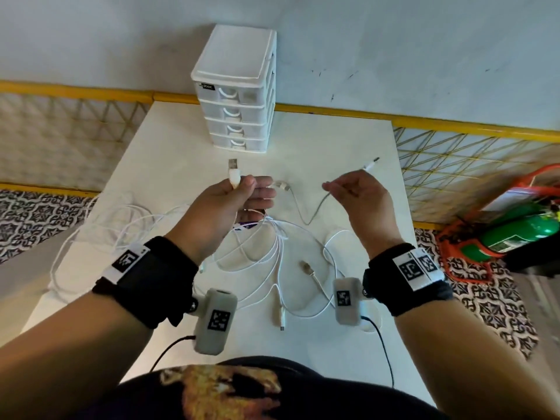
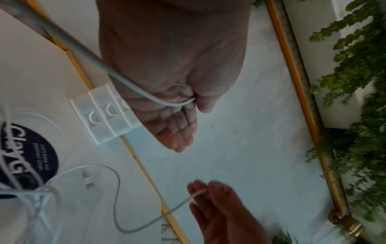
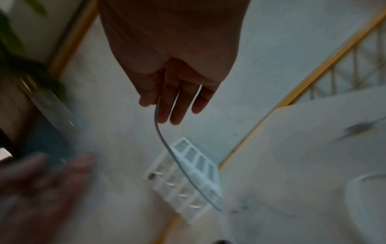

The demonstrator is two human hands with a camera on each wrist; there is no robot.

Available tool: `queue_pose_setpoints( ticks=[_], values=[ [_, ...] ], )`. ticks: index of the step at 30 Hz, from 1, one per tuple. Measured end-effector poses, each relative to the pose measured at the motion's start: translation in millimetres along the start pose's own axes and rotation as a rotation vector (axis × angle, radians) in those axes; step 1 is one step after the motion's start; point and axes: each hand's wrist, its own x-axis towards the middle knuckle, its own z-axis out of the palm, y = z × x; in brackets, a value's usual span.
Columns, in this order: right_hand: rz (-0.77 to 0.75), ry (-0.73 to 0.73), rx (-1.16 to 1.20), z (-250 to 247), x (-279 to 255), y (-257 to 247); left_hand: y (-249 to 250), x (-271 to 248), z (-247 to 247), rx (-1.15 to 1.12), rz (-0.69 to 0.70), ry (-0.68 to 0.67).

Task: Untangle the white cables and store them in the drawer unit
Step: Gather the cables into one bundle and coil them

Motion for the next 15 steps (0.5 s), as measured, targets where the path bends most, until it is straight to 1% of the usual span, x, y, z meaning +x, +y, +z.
queue_pose_setpoints(
  ticks=[1, 2, 3, 4, 6, 9, 11, 12, 15],
  values=[
    [-0.015, -0.070, 0.148, 9.8, -9.3, -19.4, 4.4, -0.9, 2.8, 0.002, 0.018, -0.020],
    [-0.047, -0.156, 0.244, 19.3, -18.5, -37.4, 11.4, -3.4, 4.7, -0.002, 0.042, -0.042],
    [-0.088, -0.250, 0.280, 28.0, -26.7, -50.9, 17.2, -5.2, 7.6, -0.019, 0.067, -0.058],
    [-0.138, -0.332, 0.272, 35.9, -34.9, -62.5, 22.5, -7.2, 9.3, -0.066, 0.091, -0.068],
    [-0.224, -0.425, 0.212, 50.5, -49.3, -78.0, 33.5, -14.7, 8.0, -0.166, 0.132, -0.088],
    [-0.236, -0.447, 0.178, 68.1, -64.0, -90.2, 42.2, -28.0, -1.7, -0.228, 0.180, -0.169],
    [-0.228, -0.449, 0.186, 79.2, -74.4, -98.8, 45.0, -39.2, -8.6, -0.243, 0.223, -0.175],
    [-0.228, -0.459, 0.152, 83.8, -79.4, -102.7, 48.0, -45.2, -14.0, -0.270, 0.232, -0.148],
    [-0.248, -0.483, -0.090, 86.8, -86.2, -100.5, 63.9, -55.4, -43.2, -0.366, 0.273, 0.023]
  ],
)
